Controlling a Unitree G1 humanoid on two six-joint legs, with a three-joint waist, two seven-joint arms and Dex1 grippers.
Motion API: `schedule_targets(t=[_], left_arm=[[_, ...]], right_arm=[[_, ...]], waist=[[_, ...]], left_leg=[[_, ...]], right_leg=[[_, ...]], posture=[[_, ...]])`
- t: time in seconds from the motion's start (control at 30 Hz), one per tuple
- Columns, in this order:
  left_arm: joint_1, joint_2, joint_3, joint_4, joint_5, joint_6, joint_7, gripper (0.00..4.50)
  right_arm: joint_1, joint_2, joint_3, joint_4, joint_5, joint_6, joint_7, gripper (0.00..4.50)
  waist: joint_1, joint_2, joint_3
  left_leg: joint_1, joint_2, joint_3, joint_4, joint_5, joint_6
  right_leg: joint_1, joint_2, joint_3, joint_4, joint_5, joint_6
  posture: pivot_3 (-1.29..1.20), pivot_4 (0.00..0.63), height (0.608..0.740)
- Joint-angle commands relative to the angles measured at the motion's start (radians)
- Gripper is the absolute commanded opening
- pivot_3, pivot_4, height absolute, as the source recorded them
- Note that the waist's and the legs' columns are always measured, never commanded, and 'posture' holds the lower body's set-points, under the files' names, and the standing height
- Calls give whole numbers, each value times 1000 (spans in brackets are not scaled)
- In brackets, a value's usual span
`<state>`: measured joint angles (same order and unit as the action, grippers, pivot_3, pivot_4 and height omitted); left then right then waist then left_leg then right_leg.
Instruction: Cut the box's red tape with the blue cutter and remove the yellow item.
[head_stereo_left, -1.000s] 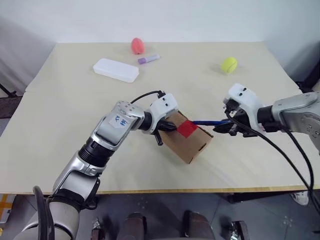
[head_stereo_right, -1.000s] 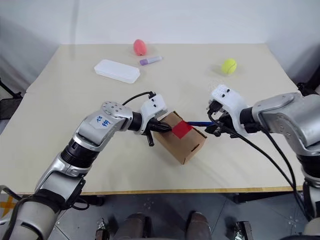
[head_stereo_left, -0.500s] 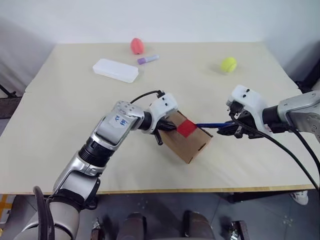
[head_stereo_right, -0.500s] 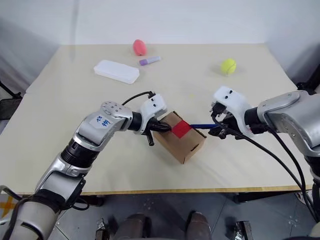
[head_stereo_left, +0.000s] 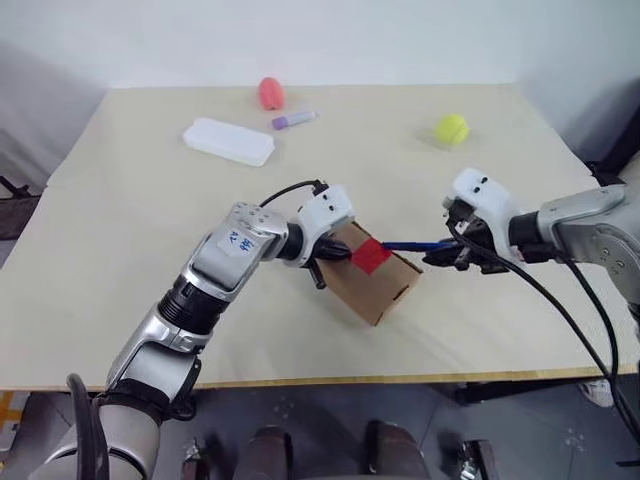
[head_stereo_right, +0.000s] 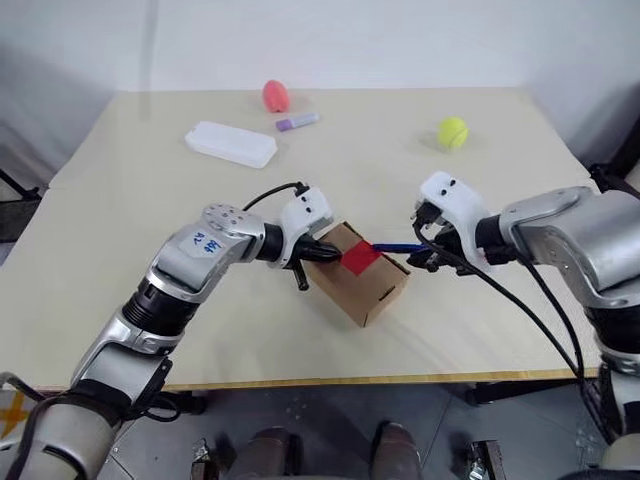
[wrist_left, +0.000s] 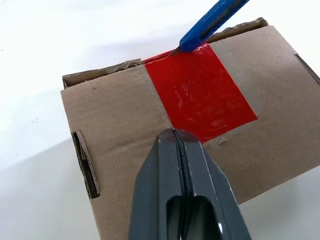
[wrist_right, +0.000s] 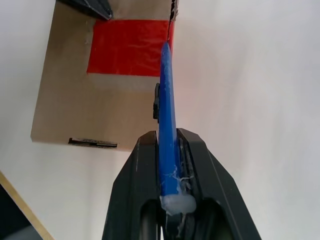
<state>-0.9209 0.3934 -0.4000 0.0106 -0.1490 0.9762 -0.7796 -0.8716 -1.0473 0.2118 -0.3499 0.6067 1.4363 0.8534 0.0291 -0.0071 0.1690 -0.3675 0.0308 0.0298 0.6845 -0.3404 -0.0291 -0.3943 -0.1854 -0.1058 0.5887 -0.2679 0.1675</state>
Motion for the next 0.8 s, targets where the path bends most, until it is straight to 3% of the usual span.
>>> schedule_targets(t=[0.03,0.27,0.57,0.7,0.8], left_arm=[[28,10,-44,68,40,20,19,0],[21,8,-46,84,42,7,18,0],[15,19,-50,103,46,-12,7,0],[12,21,-55,114,46,-43,-10,0],[10,19,-51,120,42,-68,-22,0]], right_arm=[[54,-134,-2,-61,36,-21,101,178],[93,-203,-45,-71,36,-70,146,178],[176,-157,-428,8,94,-120,107,178],[403,-29,-600,28,14,-373,69,178],[549,113,-639,102,-65,-606,15,178]], waist=[[4,0,0],[-3,0,0],[-1,0,1],[1,-4,-1],[-2,-3,0]], left_leg=[[-1,0,0,0,0,0],[0,0,1,0,-1,1],[-1,0,1,0,-1,1],[0,0,1,0,-1,1],[0,-1,2,0,-1,1]], right_leg=[[0,0,0,-1,0,0],[0,0,0,-3,1,2],[1,0,0,-4,2,2],[1,0,0,-4,2,2],[1,0,1,-4,2,3]], posture=[[0,150,740],[0,150,740],[0,150,740],[0,150,740],[0,150,740]])
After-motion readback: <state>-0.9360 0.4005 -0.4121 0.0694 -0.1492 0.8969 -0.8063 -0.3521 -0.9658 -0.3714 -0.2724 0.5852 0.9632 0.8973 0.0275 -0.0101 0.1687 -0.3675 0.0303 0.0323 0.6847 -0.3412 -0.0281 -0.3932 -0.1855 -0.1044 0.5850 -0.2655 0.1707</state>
